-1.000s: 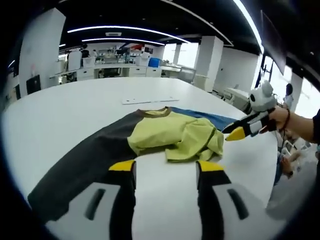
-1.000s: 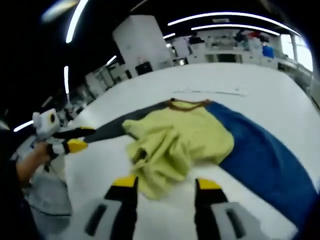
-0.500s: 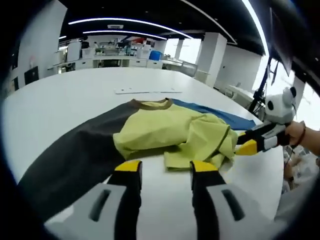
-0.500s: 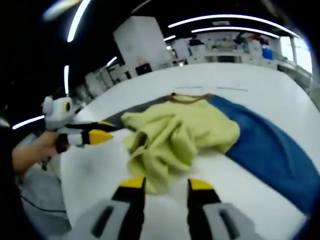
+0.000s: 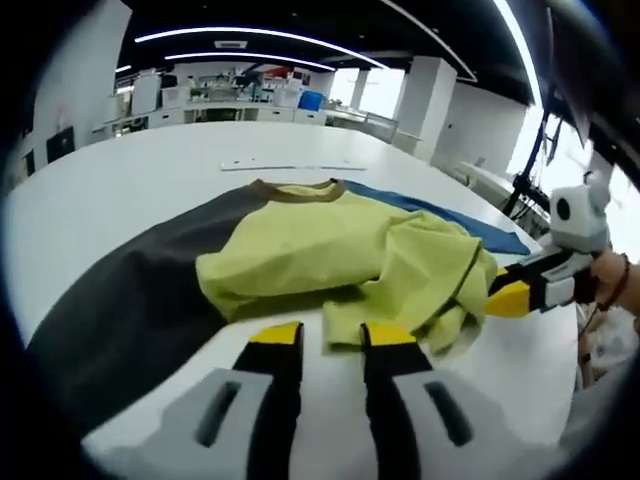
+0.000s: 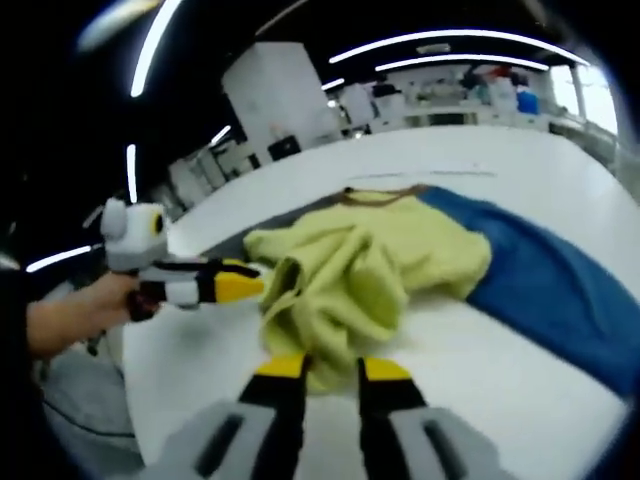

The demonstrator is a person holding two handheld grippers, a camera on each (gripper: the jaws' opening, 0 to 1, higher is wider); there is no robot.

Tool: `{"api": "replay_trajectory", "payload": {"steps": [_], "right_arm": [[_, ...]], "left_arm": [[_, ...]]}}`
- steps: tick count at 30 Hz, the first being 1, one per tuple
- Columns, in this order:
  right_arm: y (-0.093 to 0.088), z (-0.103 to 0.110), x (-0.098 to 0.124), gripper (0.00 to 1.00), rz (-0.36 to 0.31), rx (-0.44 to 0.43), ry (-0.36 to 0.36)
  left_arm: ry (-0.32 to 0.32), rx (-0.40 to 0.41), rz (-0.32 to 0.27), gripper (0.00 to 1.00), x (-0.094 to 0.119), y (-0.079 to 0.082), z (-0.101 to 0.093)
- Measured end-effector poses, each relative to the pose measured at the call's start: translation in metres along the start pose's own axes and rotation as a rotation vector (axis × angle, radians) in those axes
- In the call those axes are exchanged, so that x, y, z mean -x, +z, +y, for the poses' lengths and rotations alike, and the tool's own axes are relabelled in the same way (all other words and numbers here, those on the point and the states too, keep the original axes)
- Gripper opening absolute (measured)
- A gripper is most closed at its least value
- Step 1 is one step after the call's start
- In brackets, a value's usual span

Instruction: Fold the garment on the visible template until the final outline fits inside the template.

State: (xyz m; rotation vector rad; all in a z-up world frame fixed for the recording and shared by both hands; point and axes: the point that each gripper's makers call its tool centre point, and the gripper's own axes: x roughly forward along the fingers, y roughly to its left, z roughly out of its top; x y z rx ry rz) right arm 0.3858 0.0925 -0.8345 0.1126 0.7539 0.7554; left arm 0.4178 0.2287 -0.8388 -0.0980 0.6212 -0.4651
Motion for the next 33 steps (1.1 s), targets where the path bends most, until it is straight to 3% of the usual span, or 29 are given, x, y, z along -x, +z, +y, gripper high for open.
{"api": "replay_trajectory", "payload": {"steps": [5,9,17,26,33], "right_arm": [[-0.001,0.000,0.000,0.10,-0.005,-0.001,-0.009],[0.001,0.002,0.003,0.00,-0.010,-0.002,-0.007],[0.001,0.005,0.012,0.00,-0.015,-0.003,0.000],[0.003,0.009,0.034,0.00,-0.029,-0.009,0.011],[0.002,0.016,0.057,0.00,-0.039,-0.016,0.023]], "left_arm": [[0.008,0.005,0.027,0.01,-0.002,-0.004,0.000],[0.013,0.016,0.031,0.01,-0.001,-0.004,0.000],[-0.009,0.036,0.016,0.00,0.012,0.000,-0.008],[-0.028,-0.008,-0.064,0.00,0.047,0.022,-0.021],[-0.030,-0.062,-0.081,0.00,0.078,0.021,-0.027]]}}
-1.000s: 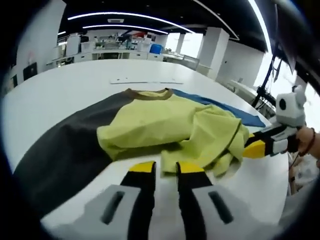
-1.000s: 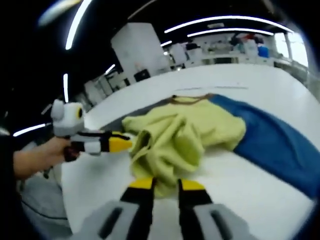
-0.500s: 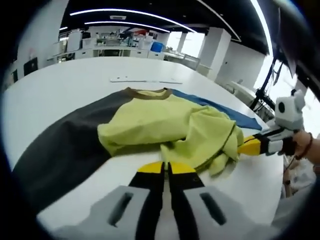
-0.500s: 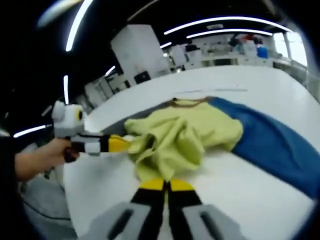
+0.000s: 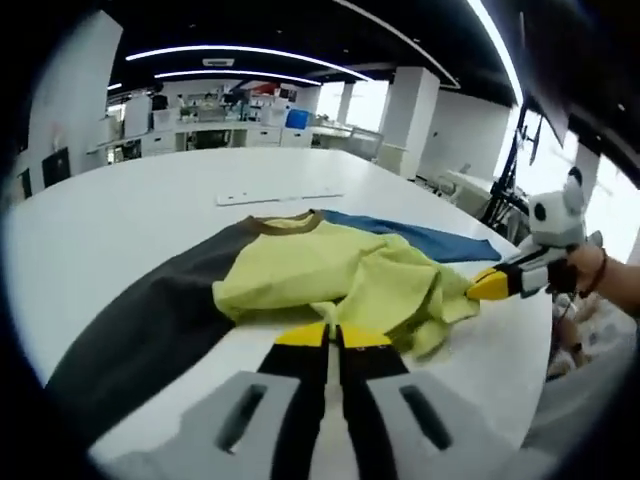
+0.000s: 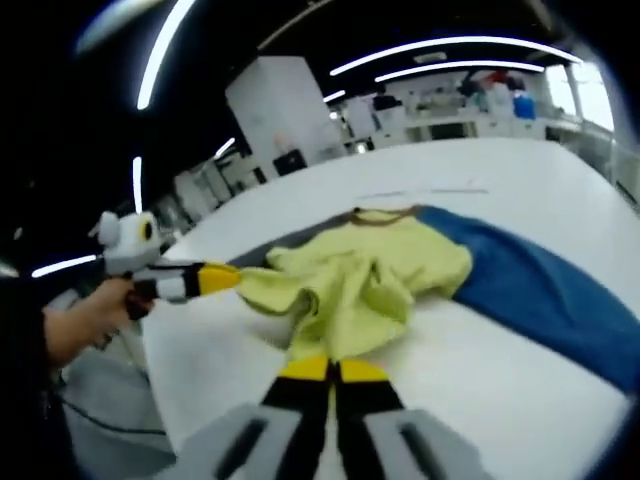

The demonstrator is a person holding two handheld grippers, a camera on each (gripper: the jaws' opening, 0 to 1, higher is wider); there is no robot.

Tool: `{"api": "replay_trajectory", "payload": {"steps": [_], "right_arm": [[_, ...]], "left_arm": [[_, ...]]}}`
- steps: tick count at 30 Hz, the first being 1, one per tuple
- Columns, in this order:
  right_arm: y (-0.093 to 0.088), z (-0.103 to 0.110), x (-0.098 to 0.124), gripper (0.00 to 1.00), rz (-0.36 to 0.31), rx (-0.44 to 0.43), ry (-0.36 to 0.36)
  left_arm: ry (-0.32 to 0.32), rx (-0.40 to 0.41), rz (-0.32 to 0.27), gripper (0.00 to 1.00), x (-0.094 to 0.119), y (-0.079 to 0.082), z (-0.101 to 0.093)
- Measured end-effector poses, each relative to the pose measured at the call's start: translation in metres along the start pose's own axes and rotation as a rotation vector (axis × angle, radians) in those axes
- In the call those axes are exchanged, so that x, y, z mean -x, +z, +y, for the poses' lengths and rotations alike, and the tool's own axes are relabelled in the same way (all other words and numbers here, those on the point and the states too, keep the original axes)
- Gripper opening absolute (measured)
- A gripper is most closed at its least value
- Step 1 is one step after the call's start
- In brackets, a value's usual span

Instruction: Fold the garment on the visible template until the final outline fits inside the template.

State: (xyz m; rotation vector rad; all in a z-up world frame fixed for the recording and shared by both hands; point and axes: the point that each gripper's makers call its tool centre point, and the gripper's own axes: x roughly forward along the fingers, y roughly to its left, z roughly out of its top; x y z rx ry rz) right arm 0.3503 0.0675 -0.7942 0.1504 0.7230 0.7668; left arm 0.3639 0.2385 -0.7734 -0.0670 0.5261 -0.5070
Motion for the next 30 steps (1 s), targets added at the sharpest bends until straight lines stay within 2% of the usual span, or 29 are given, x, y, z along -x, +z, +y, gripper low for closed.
{"api": "replay_trajectory", "payload": {"steps": [10,16,23,28,30], "right_arm": [[0.010,0.011,0.027,0.00,-0.022,0.001,0.003],[0.022,0.033,0.032,0.00,-0.028,-0.012,0.047],[0.034,0.058,0.014,0.00,-0.009,0.030,0.100],[0.026,0.077,-0.007,0.00,0.046,0.070,0.138],[0.023,0.083,-0.014,0.00,0.062,0.056,0.152]], "left_arm": [[-0.003,-0.015,-0.051,0.00,0.037,0.012,-0.013],[0.006,-0.067,-0.018,0.00,0.046,-0.001,-0.021],[-0.012,-0.119,0.012,0.00,0.047,-0.016,-0.038],[-0.035,-0.111,0.027,0.00,0.048,-0.021,-0.044],[-0.037,-0.112,0.031,0.00,0.048,-0.023,-0.043]]}}
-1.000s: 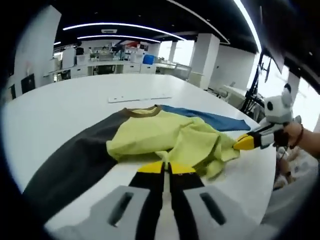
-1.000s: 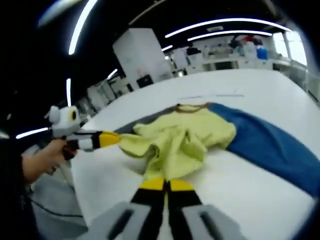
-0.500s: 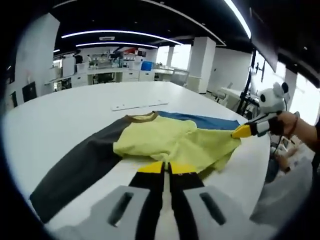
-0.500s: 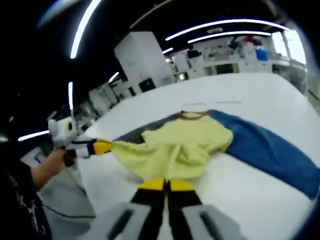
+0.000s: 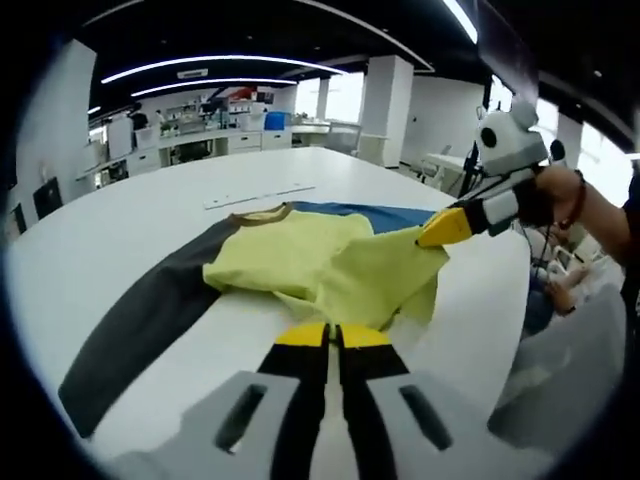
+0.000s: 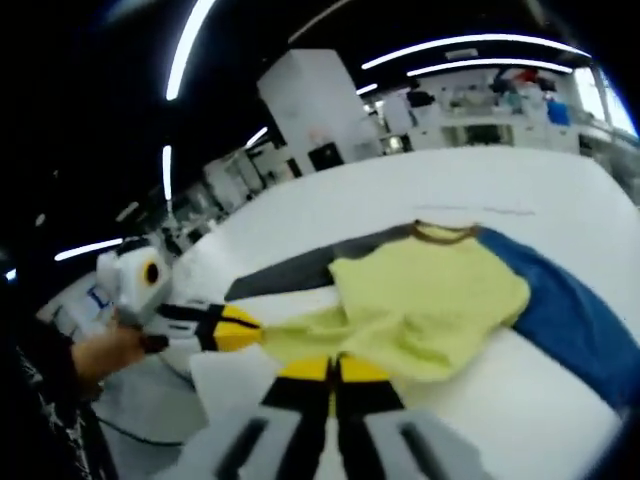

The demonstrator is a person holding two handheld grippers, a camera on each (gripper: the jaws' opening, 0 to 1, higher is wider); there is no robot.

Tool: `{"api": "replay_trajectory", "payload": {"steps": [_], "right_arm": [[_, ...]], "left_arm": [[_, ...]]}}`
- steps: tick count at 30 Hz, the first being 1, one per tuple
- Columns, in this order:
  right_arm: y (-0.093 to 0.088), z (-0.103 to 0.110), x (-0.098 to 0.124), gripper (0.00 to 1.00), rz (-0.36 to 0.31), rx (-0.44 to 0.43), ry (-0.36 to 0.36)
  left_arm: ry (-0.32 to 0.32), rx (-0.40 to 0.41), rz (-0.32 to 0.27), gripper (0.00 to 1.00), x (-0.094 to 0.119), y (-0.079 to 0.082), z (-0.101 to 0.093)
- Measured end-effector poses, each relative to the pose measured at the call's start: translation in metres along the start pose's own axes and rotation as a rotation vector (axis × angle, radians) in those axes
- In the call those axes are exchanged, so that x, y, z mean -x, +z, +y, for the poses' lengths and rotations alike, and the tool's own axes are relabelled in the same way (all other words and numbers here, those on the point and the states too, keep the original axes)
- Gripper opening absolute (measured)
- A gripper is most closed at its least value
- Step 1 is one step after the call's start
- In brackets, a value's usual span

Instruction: Fold the garment on the visible template until the final outline fits inside the template.

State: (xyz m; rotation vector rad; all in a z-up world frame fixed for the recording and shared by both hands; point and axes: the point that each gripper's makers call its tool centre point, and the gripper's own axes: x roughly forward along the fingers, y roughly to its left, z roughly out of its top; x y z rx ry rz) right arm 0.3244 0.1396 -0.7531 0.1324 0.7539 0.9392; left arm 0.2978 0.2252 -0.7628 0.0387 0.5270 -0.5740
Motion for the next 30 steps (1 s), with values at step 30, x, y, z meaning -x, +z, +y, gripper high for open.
{"api": "replay_trajectory", "payload": {"steps": [30], "right_arm": [[-0.033,0.022,-0.053,0.11,0.149,0.064,0.025]], "left_arm": [[0.001,0.053,0.074,0.00,0.001,-0.028,0.004]]}}
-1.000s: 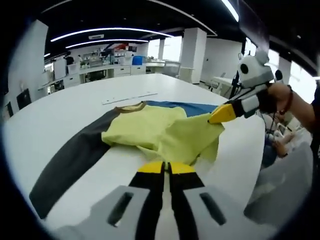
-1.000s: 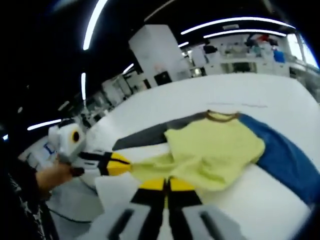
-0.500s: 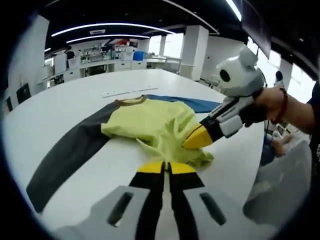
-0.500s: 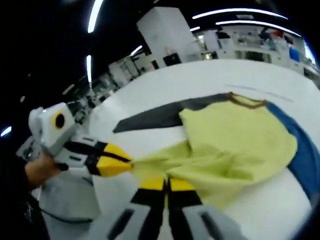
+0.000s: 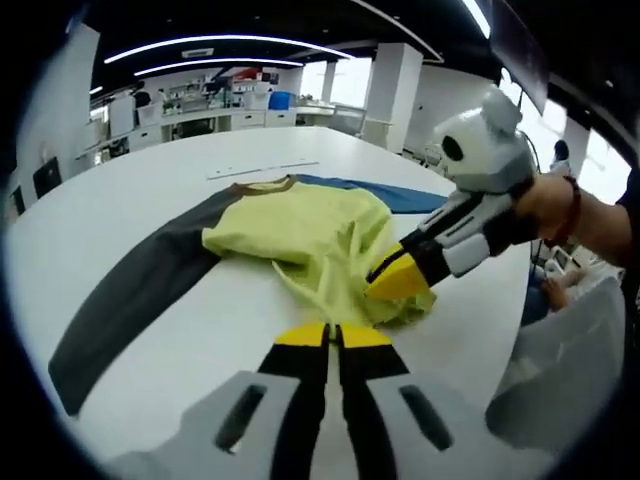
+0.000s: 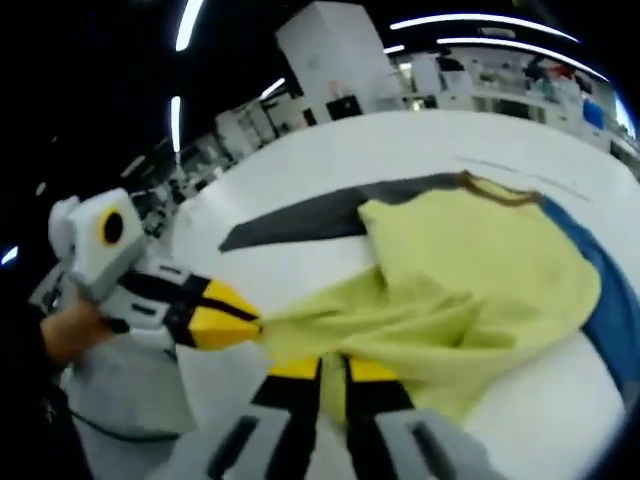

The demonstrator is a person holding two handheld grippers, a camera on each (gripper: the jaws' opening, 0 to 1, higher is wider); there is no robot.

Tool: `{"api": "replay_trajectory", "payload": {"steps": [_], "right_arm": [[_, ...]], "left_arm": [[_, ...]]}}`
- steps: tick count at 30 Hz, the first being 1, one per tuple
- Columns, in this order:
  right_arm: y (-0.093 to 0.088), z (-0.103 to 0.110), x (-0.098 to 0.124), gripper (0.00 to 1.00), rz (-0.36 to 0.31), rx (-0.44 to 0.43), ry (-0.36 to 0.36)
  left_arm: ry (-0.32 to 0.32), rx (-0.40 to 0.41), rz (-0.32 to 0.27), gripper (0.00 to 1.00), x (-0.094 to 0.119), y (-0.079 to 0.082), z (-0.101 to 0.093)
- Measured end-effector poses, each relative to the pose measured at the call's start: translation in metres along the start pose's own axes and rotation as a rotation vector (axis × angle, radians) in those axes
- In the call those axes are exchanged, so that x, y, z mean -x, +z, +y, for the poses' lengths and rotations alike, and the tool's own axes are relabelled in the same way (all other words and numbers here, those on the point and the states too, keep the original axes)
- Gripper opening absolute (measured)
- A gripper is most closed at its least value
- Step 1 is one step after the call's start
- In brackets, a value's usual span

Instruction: Fold the garment on the visible template until the final outline fits inside the template.

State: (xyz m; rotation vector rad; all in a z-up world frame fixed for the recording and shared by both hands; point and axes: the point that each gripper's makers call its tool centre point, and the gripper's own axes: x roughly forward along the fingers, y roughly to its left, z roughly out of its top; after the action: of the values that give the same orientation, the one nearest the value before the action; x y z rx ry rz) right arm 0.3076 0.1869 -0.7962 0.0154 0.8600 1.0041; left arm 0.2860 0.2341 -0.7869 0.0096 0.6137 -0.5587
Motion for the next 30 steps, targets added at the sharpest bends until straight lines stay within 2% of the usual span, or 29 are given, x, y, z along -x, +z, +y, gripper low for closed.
{"api": "replay_trajectory", "payload": {"steps": [3,6,13,21,26,30], "right_arm": [[0.005,-0.001,0.013,0.19,-0.018,-0.010,0.003],[0.004,-0.009,0.031,0.22,-0.030,-0.022,-0.043],[-0.016,-0.034,0.055,0.23,-0.011,-0.068,-0.157],[-0.050,-0.040,0.056,0.23,0.029,-0.139,-0.211],[-0.065,-0.042,0.049,0.24,0.039,-0.202,-0.233],[-0.068,-0.042,0.047,0.24,0.028,-0.227,-0.259]], "left_arm": [[0.005,-0.002,0.001,0.00,0.000,0.000,0.000],[0.008,0.001,-0.002,0.00,0.001,0.001,0.000],[0.013,-0.001,0.000,0.00,0.001,0.000,0.000],[0.015,-0.006,0.002,0.00,-0.001,0.001,-0.001],[0.015,-0.005,0.008,0.00,-0.001,-0.002,-0.001],[0.015,-0.002,0.014,0.00,-0.001,-0.003,-0.001]]}}
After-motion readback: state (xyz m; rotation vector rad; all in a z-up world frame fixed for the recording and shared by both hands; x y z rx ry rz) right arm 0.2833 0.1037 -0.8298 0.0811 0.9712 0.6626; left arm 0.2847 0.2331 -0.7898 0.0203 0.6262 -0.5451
